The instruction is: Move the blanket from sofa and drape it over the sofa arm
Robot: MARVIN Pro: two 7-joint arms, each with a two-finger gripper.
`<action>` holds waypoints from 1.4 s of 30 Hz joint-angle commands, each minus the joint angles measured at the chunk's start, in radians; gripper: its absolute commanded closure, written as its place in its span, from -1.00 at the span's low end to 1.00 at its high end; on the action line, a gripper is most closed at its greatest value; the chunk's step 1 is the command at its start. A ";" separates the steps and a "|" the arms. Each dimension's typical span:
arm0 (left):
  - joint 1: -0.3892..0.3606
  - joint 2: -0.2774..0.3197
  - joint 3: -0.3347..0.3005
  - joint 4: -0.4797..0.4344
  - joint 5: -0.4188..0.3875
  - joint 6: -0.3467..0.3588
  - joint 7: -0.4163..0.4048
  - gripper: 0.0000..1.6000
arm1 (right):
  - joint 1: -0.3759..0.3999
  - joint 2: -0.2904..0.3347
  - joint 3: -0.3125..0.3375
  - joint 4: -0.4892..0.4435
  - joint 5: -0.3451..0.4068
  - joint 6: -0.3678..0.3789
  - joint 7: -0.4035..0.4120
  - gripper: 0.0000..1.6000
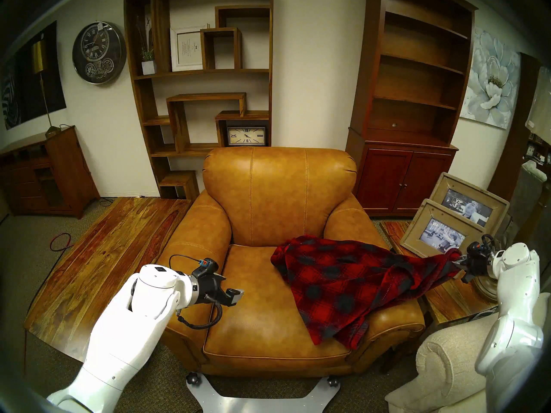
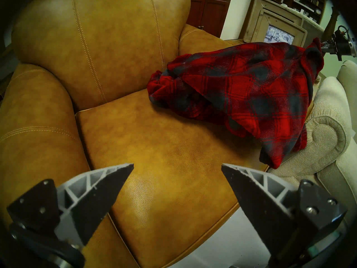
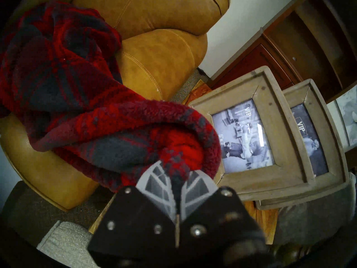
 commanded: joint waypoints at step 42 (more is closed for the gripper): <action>-0.003 -0.002 0.000 -0.028 0.001 -0.003 0.008 -1.00 | 0.206 -0.128 -0.137 0.210 0.009 -0.303 0.039 -1.00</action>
